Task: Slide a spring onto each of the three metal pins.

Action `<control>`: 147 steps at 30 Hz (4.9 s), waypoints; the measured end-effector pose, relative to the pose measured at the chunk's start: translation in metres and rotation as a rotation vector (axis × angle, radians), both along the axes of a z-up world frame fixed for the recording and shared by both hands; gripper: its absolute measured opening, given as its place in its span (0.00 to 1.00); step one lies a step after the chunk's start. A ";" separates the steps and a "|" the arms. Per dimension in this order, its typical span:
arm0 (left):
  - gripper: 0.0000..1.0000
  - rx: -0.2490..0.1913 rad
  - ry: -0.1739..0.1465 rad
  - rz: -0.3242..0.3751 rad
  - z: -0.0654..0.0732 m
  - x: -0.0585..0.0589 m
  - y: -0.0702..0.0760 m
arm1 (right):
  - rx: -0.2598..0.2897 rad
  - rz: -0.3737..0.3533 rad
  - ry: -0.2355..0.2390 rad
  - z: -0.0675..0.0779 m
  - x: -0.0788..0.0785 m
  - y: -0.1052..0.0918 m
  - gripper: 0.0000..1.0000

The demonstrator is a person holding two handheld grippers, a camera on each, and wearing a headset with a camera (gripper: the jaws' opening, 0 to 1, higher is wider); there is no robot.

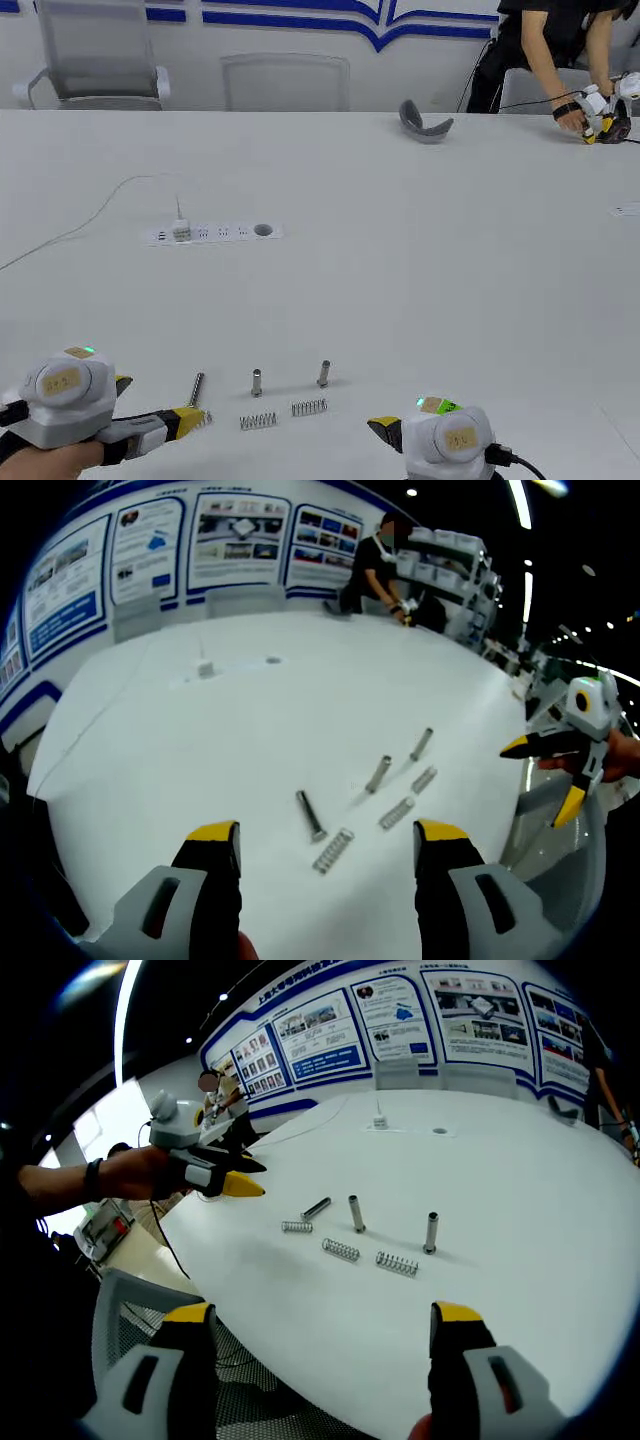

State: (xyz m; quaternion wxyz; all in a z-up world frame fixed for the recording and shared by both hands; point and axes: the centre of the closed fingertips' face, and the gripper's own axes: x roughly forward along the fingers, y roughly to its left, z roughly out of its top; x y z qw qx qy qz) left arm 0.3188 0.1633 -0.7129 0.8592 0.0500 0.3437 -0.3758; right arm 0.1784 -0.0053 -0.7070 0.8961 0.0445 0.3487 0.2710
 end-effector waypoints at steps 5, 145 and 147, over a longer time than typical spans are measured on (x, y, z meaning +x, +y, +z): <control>0.61 -0.005 0.010 0.026 0.000 0.009 -0.002 | 0.000 -0.009 0.001 0.001 0.002 -0.002 0.89; 0.08 0.180 0.060 0.054 -0.042 0.014 0.000 | 0.052 0.002 0.061 -0.016 0.009 -0.004 0.88; 0.08 0.186 0.054 0.050 -0.042 0.014 0.000 | 0.051 0.003 0.061 -0.017 0.009 -0.004 0.88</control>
